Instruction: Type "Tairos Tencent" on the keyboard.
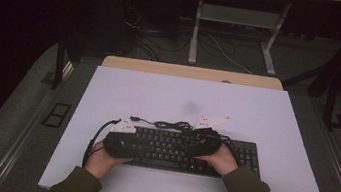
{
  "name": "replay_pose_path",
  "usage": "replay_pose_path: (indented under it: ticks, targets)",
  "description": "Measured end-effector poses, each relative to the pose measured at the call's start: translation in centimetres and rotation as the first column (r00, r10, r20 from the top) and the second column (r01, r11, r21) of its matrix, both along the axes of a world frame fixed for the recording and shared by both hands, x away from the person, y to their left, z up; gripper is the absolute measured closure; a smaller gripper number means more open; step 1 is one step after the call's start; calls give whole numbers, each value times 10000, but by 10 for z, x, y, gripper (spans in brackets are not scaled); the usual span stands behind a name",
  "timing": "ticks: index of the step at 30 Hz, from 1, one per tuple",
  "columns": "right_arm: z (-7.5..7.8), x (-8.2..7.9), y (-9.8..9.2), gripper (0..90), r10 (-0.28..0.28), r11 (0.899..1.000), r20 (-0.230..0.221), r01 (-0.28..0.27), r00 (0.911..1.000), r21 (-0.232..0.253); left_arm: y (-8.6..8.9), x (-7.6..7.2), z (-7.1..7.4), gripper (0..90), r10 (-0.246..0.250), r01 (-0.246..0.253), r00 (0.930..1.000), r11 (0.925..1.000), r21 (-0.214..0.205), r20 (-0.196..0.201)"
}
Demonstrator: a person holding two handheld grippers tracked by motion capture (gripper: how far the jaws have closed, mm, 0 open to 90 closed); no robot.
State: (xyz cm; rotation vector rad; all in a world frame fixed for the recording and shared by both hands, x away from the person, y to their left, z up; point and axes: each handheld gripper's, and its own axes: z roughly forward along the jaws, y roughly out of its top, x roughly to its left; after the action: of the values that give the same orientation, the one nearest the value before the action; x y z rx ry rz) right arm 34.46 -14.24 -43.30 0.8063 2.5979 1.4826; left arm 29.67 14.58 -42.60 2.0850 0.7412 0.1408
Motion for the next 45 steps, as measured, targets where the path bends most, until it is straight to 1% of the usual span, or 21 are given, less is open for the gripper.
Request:
replay_pose_path:
  ticks: [3, 6, 11, 13, 16, 21, 23, 29, 30, 31, 42, 44, 45]
  targets:
    - [0, 1, -1, 296, -122, 9999, -1, 122, 9999, 21, -1, 0, -1, 747, -150, 150, 9998, 9999, 26, -89]
    - [-1, 2, -2, 290, -170, 9999, -4, 170, 9999, 1, -2, 0, -3, 810, -290, 291, 9992, 9996, 41, -262]
    - [-1, 3, -3, 274, -259, 9997, 39, 259, 9997, 21, -2, 0, -5, 890, -475, 483, 9978, 9987, 159, -457]
    - [-1, 3, -4, 266, -280, 9996, 95, 280, 9996, 12, -4, 0, -6, 891, -505, 514, 9974, 9986, 156, -511]
    - [-1, 3, -4, 257, -298, 9996, 114, 298, 9995, 1, -5, 1, -7, 891, -608, 624, 9969, 9976, 295, -504]
    - [-1, 3, -4, 254, -320, 9995, 123, 320, 9994, 9, -6, 1, -9, 891, -601, 622, 9966, 9974, 359, -564]
    - [-1, 3, -4, 254, -323, 9995, 127, 323, 9994, -1, -6, 2, -9, 891, -672, 697, 9962, 9966, 447, -551]
    - [-1, 3, -4, 253, -332, 9994, 163, 332, 9993, 0, -6, 2, -10, 891, -697, 722, 9960, 9964, 434, -560]
    - [-1, 3, -4, 254, -332, 9994, 165, 332, 9993, -1, -7, 2, -11, 891, -682, 709, 9959, 9964, 457, -588]
    - [-1, 3, -4, 254, -334, 9994, 152, 334, 9993, 4, -7, 2, -11, 891, -713, 748, 9957, 9955, 583, -586]
    - [-1, 3, -3, 252, -334, 9994, 151, 334, 9993, -10, -7, 2, -11, 892, -714, 746, 9956, 9959, 519, -608]
    - [-1, 3, -3, 251, -330, 9995, 148, 330, 9993, -15, -7, 2, -10, 891, -786, 817, 9953, 9953, 530, -570]
    - [-1, 3, -3, 251, -330, 9995, 154, 330, 9993, -20, -7, 2, -9, 891, -768, 795, 9954, 9958, 464, -568]
